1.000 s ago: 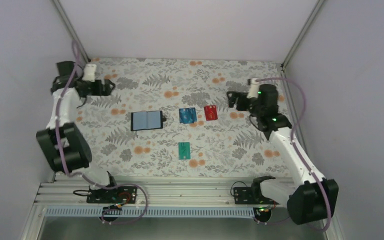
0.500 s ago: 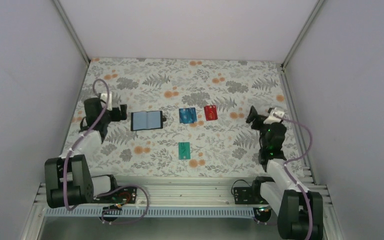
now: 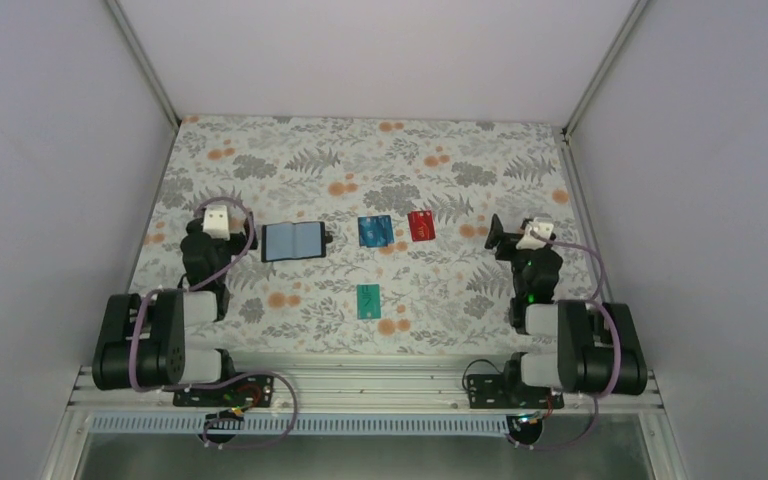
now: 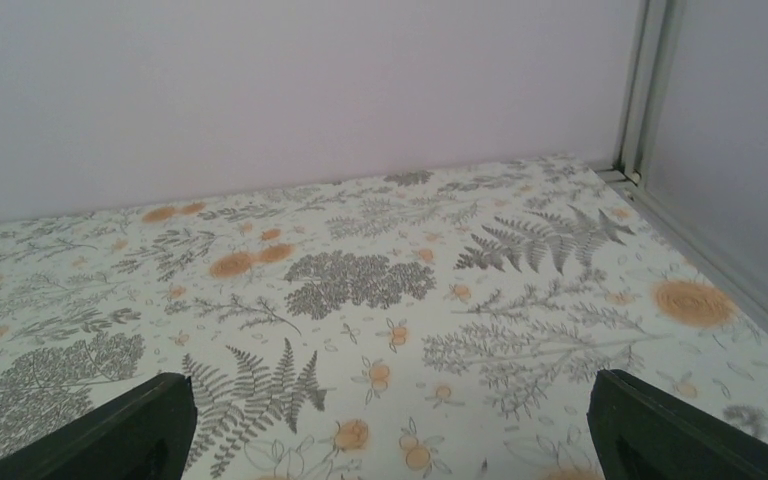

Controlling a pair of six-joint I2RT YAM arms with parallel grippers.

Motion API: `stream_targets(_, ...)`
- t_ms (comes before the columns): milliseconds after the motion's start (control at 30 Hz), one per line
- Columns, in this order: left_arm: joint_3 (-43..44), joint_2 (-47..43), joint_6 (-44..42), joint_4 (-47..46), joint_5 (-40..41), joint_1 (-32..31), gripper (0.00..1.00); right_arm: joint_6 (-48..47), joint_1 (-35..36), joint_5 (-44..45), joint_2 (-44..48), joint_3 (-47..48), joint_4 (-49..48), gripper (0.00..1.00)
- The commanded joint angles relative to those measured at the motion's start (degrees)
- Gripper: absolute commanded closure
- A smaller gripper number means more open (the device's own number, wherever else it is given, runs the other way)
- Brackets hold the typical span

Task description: Take the credit cards out of the card holder

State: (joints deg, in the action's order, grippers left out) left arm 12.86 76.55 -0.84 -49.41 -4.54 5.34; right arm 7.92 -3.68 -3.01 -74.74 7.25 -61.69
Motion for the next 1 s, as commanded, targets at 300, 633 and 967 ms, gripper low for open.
stream_targets(300,0.5,12.6,-5.5,-23.2,-4.6,-1.4,0.00,-4.3,-0.2,-2.7,-11.4,7.6,-6.4,0.01)
stream_targets(633,1.1,12.2,-5.7,-21.7,-2.9,-2.2,0.00,-4.2,-0.2,-2.7,-11.5,8.0,-5.8,0.01)
stream_targets(967,1.3,12.3,-5.8,-21.2,-2.1,-2.5,0.00,-4.2,-0.2,-2.8,-11.4,7.9,-5.8,0.01)
